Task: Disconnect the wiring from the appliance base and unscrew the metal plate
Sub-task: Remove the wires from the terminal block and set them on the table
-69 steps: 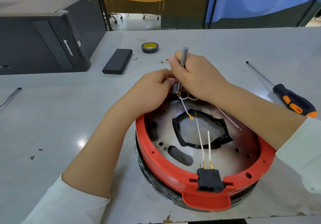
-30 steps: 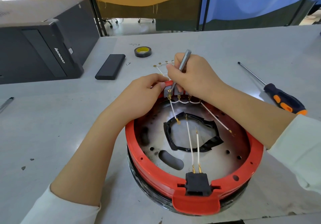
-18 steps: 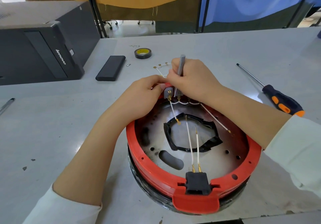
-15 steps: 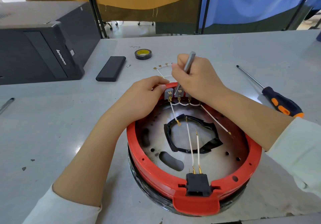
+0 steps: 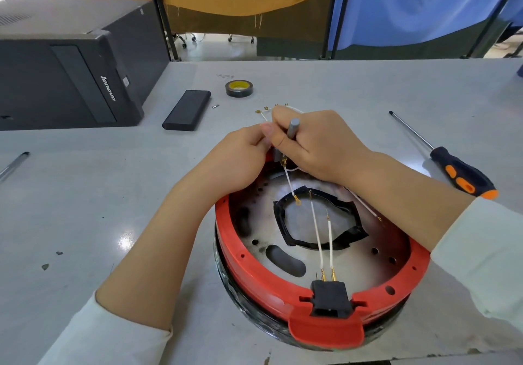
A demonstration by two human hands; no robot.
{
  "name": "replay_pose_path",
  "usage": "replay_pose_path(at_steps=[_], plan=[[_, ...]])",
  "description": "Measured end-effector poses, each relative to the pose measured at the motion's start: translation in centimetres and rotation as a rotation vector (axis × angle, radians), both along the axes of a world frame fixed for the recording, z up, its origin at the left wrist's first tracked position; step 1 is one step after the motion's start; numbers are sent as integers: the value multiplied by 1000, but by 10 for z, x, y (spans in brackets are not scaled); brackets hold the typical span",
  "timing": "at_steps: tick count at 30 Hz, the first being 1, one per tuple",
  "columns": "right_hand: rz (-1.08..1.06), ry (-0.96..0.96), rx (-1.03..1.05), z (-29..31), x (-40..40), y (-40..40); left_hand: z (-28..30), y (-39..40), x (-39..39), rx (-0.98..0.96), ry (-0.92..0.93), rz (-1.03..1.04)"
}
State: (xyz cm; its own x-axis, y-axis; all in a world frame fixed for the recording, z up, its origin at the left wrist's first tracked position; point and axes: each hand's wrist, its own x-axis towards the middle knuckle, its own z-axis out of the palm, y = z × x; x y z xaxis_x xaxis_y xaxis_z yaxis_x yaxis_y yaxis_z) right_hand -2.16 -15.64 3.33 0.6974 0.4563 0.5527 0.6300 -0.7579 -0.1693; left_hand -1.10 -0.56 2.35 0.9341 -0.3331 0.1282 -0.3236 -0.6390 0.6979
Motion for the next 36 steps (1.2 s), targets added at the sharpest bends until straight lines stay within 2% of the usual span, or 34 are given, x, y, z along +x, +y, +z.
replay_pose_path(at_steps=[5,10,14,18,21,26,30,36], plan=[[-79,31,-54,0,1,6,1,0,-1,-4,12,-7],[-129,147,-1,-2,9,9,2,-1,-3,1,33,-19],[-128,216,125,-2,12,7,3,-1,-3,-22,25,-26],[-86,95,47,-3,7,5,2,0,-2,2,12,-34],[-48,20,66,-2,4,2,1,0,0,4,5,-24],[-125,78,-68,-4,9,7,1,-1,-1,17,28,9],[-160,209,135,-5,15,6,2,-2,-3,-16,42,-12],[-102,182,180,-6,15,2,2,-2,-2,-7,43,-15]])
